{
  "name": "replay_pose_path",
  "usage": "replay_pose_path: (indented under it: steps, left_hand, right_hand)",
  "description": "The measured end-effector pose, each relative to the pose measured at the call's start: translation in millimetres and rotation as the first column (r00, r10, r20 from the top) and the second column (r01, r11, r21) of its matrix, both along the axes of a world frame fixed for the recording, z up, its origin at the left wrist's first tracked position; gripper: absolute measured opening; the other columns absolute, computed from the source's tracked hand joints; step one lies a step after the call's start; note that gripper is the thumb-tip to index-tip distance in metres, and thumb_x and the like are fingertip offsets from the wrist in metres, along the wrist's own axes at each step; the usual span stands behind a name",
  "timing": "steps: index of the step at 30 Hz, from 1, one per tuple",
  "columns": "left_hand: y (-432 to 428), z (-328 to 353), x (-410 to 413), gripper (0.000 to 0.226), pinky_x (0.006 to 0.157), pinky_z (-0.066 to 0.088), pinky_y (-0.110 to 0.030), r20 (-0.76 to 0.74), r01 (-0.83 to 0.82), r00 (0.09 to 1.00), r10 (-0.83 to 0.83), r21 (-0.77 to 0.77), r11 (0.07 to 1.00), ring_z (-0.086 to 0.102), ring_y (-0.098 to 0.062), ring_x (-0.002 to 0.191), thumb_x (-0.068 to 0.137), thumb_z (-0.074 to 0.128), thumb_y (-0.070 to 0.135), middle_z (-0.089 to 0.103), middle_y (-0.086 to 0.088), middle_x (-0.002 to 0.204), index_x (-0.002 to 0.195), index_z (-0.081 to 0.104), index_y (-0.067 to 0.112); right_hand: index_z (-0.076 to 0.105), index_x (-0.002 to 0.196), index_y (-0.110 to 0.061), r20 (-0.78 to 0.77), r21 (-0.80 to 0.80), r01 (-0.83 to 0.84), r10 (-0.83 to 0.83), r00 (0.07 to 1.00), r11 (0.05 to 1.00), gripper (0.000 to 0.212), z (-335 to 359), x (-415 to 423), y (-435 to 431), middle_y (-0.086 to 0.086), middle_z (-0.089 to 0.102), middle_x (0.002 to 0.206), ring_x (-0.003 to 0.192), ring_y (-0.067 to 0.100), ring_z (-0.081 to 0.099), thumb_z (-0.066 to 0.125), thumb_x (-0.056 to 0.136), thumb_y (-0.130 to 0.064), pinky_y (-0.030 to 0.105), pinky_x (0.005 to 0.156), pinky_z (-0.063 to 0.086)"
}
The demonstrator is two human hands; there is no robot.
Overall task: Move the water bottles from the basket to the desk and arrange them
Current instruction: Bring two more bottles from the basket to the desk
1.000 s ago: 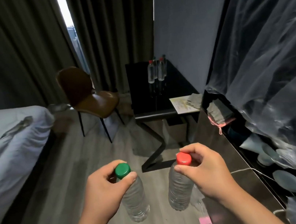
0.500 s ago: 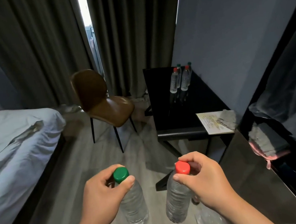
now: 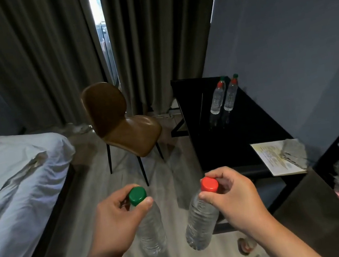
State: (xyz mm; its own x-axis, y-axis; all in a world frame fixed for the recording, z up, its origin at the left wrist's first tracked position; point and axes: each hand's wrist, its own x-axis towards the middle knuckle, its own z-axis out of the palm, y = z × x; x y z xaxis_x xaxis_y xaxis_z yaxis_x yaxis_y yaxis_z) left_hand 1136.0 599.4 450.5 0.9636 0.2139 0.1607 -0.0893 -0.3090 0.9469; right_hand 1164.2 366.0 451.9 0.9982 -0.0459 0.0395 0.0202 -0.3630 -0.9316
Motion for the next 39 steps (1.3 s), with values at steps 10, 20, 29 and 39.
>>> replay_pose_path:
  steps: [10, 20, 29, 39]
  left_hand:
    - [19, -6, 162, 0.018, 0.061, 0.048, -0.02, -0.052, -0.027, 0.998, 0.031, 0.091, 0.996, 0.06, -0.005, 0.059, 0.071, 0.084, 0.014, 0.069, -0.003, 0.07, 0.075, 0.071, 0.026]
    - [16, 7, 320, 0.02, 0.062, 0.052, -0.024, -0.066, 0.003, 0.998, -0.001, 0.03, 1.0, 0.071, -0.011, 0.078, 0.075, 0.079, 0.016, 0.074, 0.007, 0.083, 0.086, 0.073, 0.031]
    - [15, 5, 461, 0.014, 0.066, 0.055, -0.038, -0.047, 0.103, 0.994, -0.099, 0.079, 0.992, 0.069, -0.011, 0.071, 0.074, 0.081, 0.02, 0.073, 0.006, 0.075, 0.082, 0.074, 0.028]
    - [38, -3, 656, 0.017, 0.06, 0.047, -0.019, -0.036, 0.377, 0.925, -0.38, -0.057, 0.924, 0.061, -0.006, 0.063, 0.073, 0.078, 0.0, 0.07, -0.011, 0.077, 0.075, 0.072, 0.016]
  right_hand:
    - [0.066, 0.088, -0.028, -0.021, 0.053, -0.007, 0.008, 1.0, 0.999, 0.037, -18, 165, 18, -0.009, 0.071, 0.084, 0.082, -0.004, 0.066, 0.087, 0.065, -0.009, 0.011, 0.072, 0.049]
    - [0.066, 0.089, -0.031, -0.011, 0.081, 0.01, -0.009, 1.0, 0.997, 0.038, -13, 320, 14, -0.015, 0.073, 0.088, 0.085, 0.001, 0.069, 0.087, 0.066, -0.01, 0.02, 0.078, 0.051]
    - [0.067, 0.089, -0.027, -0.021, 0.078, 0.134, -0.133, 0.991, 0.988, 0.037, -14, 423, 12, -0.014, 0.074, 0.085, 0.083, -0.001, 0.068, 0.086, 0.066, -0.005, 0.013, 0.076, 0.05]
    - [0.065, 0.09, -0.035, -0.052, -0.042, 0.314, -0.316, 0.947, 0.948, 0.035, -13, 572, 42, -0.019, 0.071, 0.091, 0.09, -0.006, 0.065, 0.084, 0.068, -0.015, 0.017, 0.082, 0.048]
